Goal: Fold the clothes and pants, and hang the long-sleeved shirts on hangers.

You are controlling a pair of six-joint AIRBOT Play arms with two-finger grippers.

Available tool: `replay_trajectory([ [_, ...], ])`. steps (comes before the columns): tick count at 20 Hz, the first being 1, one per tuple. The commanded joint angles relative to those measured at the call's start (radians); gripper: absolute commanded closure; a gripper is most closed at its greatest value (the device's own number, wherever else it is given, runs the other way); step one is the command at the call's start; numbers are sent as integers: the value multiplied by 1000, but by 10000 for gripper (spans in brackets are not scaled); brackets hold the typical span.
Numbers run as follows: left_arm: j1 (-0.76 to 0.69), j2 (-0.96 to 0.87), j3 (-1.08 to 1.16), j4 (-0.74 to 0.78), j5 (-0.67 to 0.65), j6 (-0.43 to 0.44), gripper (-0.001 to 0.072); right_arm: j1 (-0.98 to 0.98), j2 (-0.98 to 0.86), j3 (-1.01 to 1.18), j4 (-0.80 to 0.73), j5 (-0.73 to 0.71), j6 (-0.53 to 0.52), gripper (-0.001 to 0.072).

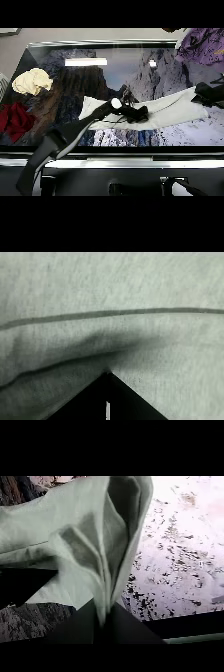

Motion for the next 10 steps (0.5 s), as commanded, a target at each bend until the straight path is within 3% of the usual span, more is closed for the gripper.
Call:
replay_trajectory([
  [1,-53,-86,106,-11,28,-111,690,1,25,26,1,27,20,676],
  [6,-41,-82,107,-16,68,-120,690,1,24,47,7,32,21,676],
  [10,57,-10,107,63,-105,-110,691,1,24,47,38,10,22,676],
])
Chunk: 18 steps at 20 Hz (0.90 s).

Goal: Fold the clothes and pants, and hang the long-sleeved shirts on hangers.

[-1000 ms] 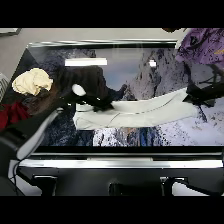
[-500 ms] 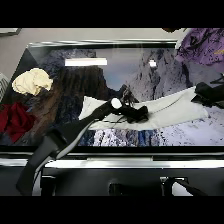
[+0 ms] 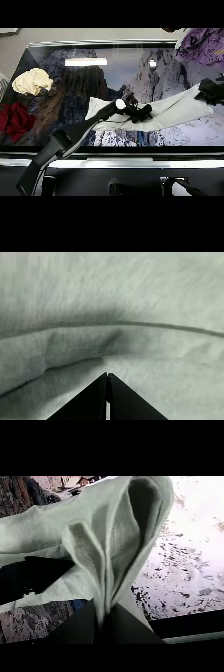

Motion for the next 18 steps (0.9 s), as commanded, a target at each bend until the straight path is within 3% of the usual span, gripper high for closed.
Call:
replay_trajectory([
  [1,84,73,4,140,-169,-16,691,1,1,3,65,-22,10,676],
  [4,197,220,4,500,-418,-89,690,40,1,3,144,-77,85,676],
  [7,324,369,5,726,-650,-58,688,229,-17,3,116,-135,204,676],
  [10,452,496,4,779,-752,17,687,482,-58,3,39,-249,352,676],
  [12,521,563,4,778,-763,19,687,637,-101,3,-12,-332,446,676],
  [18,630,661,3,778,-778,54,686,911,-271,3,-24,-513,603,676],
])
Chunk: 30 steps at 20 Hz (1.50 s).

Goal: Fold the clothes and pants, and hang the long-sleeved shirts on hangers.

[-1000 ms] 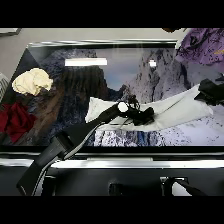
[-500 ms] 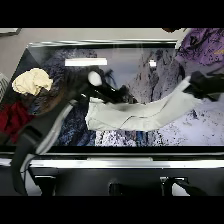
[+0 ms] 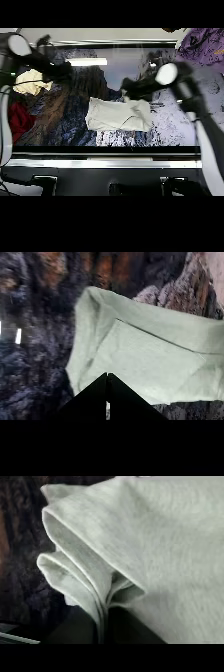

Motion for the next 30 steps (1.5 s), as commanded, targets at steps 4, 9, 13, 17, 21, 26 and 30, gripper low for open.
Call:
replay_trajectory([
  [4,63,47,-2,15,-51,56,686,182,-151,1,-3,-183,140,676],
  [9,64,47,-2,15,-51,67,686,221,-196,1,20,-232,151,676],
  [13,68,47,-2,15,-51,67,686,234,-245,1,31,-283,158,674],
  [17,69,47,-2,15,-51,67,686,235,-287,1,72,-415,157,462],
  [21,69,47,-2,15,-50,67,686,235,-283,1,150,-496,58,188],
  [26,69,48,-9,15,-50,67,686,82,-208,30,154,-314,-1,144],
  [30,76,48,-9,16,-50,68,686,-244,-90,28,159,-55,-241,98],
])
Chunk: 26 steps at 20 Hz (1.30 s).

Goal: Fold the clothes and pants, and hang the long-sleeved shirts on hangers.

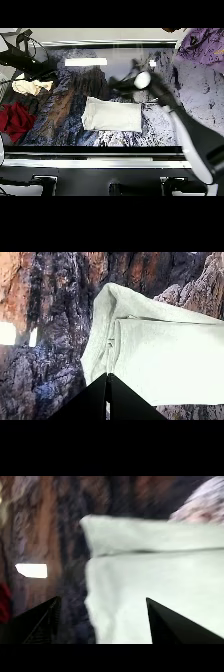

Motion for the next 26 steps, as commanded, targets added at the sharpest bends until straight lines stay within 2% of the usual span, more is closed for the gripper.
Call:
replay_trajectory([
  [1,10,1,0,1,0,1,686,-283,85,-5,14,244,-214,98],
  [4,24,1,-2,2,0,0,686,-533,95,-141,179,357,-433,97],
  [6,31,1,-3,3,0,0,686,-624,94,-313,334,335,-581,99],
  [9,42,1,-3,3,-5,0,686,-663,89,-524,449,256,-752,99],
  [14,42,1,-5,3,-14,18,686,-593,-43,-624,593,244,-920,104],
  [17,42,1,-5,3,-33,17,686,-515,-104,-624,649,188,-945,133],
  [19,42,1,-5,3,-33,14,686,-470,-123,-624,651,144,-945,232],
  [20,42,1,-5,3,-33,14,686,-456,-124,-624,650,124,-944,328],
  [23,42,1,-5,3,-33,14,686,-453,-117,-598,683,123,-946,676],
  [26,42,1,-5,3,-33,14,686,-453,-113,-458,637,133,-859,676],
])
